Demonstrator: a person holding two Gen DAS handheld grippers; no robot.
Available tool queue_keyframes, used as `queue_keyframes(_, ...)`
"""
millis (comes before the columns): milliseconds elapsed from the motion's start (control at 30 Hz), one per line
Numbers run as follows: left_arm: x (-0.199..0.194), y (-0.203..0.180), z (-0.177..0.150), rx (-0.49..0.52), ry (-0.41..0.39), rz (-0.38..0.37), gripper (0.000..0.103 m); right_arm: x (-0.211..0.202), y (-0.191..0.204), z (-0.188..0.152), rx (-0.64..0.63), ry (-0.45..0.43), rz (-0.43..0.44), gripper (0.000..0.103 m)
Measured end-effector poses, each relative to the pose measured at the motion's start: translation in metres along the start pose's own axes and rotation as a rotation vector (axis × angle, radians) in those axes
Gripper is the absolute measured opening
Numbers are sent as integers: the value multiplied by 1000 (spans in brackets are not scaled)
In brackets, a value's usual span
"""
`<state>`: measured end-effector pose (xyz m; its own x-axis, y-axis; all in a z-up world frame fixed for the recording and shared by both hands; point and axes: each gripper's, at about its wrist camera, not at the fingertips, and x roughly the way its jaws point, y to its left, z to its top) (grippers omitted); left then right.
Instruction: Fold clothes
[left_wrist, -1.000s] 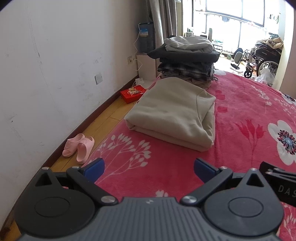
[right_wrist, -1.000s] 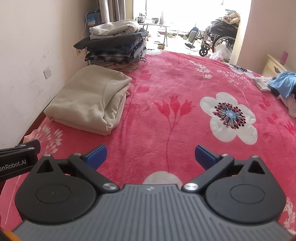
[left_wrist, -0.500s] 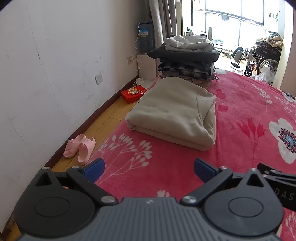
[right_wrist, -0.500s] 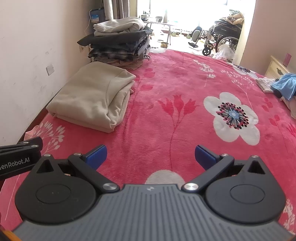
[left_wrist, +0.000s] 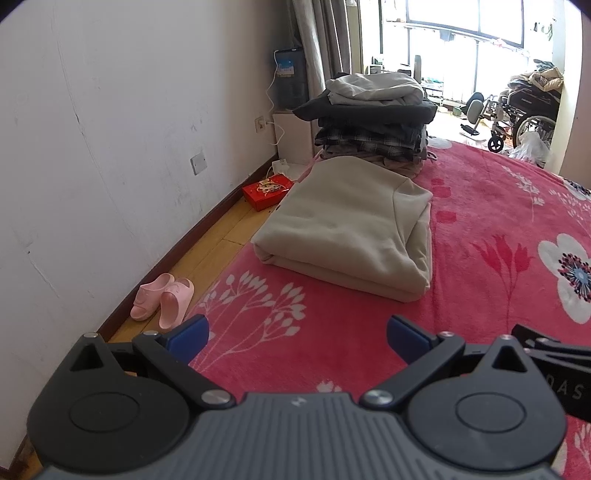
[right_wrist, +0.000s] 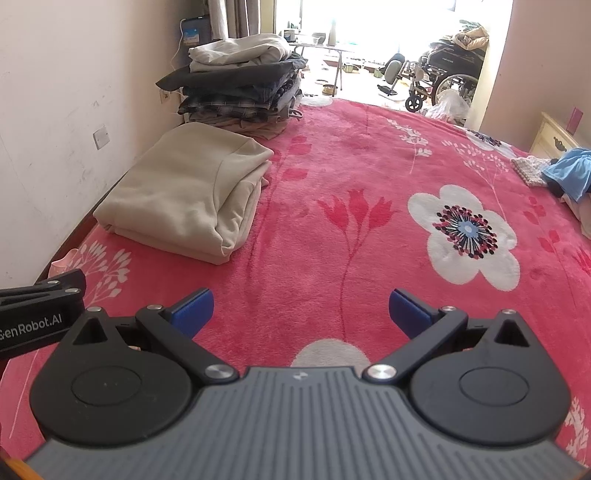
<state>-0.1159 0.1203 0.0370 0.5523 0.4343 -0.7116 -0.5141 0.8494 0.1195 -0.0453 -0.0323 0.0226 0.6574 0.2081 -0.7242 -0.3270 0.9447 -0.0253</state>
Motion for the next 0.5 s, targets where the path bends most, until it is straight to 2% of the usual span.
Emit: queue_keyframes(500, -2, 0, -2, -2, 2, 4, 103, 0, 1, 0, 0, 3, 1, 102)
